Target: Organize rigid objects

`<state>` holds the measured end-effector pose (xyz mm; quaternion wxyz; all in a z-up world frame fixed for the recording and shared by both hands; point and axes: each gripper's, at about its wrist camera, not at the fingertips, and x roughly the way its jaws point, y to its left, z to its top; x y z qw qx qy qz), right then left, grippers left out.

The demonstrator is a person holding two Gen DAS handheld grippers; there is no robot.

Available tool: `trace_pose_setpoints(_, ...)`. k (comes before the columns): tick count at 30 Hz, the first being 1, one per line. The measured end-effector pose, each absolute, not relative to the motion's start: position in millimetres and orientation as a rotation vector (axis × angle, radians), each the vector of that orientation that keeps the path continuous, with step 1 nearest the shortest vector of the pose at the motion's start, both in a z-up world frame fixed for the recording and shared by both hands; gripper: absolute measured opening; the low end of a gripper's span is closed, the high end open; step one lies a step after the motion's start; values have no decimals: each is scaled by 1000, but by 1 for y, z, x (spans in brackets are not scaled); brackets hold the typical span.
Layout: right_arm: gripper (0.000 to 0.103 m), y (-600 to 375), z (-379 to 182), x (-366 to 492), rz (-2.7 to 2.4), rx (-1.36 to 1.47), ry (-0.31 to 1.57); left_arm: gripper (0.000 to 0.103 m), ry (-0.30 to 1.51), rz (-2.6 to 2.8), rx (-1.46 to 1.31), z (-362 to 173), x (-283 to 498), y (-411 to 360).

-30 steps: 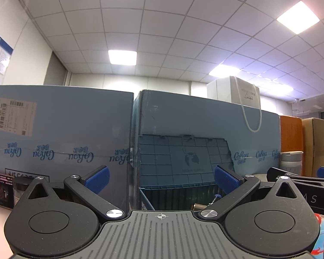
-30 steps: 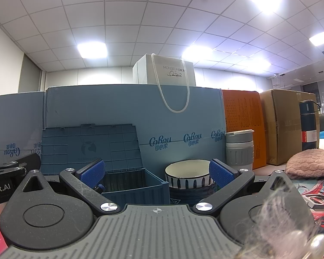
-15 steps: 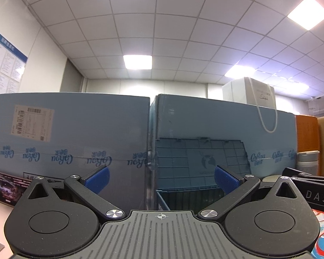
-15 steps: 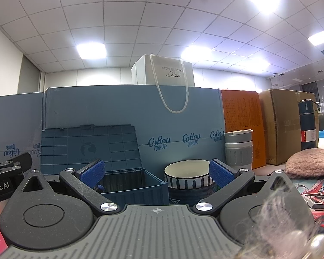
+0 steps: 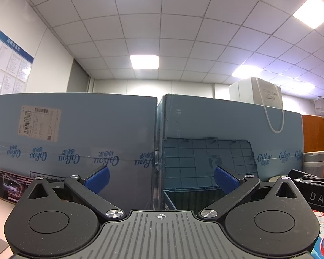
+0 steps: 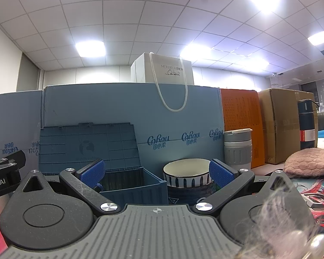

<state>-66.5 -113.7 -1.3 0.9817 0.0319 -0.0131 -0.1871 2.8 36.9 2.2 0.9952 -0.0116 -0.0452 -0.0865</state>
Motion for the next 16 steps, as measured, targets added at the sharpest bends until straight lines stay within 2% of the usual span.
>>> trace_pose_setpoints(16, 103, -113, -1, -66, -377, 64, -24, 103, -91, -175, -28, 2, 2, 38)
